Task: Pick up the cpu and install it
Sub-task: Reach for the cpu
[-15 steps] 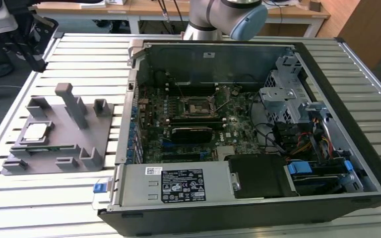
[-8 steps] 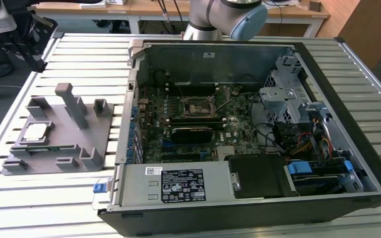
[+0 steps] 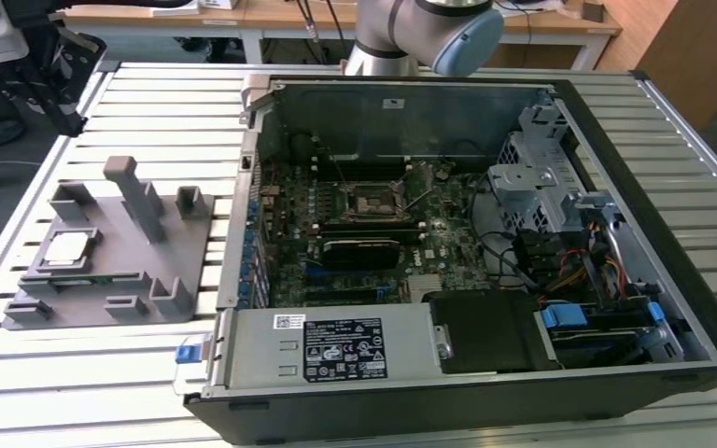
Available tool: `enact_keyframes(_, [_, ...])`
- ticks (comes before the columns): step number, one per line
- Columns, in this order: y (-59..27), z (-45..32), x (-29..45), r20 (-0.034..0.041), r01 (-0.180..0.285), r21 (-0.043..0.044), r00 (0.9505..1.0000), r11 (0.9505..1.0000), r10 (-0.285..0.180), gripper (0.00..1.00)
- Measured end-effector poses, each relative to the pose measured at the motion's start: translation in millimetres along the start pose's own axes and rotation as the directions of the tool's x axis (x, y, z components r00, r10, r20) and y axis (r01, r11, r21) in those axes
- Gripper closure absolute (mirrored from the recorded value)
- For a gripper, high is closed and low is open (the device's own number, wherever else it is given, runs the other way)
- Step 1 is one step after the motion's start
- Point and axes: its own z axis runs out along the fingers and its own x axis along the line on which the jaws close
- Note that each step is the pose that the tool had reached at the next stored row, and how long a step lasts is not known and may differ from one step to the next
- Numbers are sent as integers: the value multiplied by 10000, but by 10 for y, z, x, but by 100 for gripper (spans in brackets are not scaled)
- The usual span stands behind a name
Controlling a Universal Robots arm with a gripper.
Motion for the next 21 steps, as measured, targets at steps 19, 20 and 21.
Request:
enact_keyframes(19, [-4, 13, 47, -15, 0, 1, 10000, 10000, 0, 89])
enact_keyframes(20, [-4, 13, 49, -15, 0, 1, 10000, 10000, 0, 89])
enact_keyframes(21, [-4, 13, 51, -17, -1, 1, 10000, 10000, 1, 89])
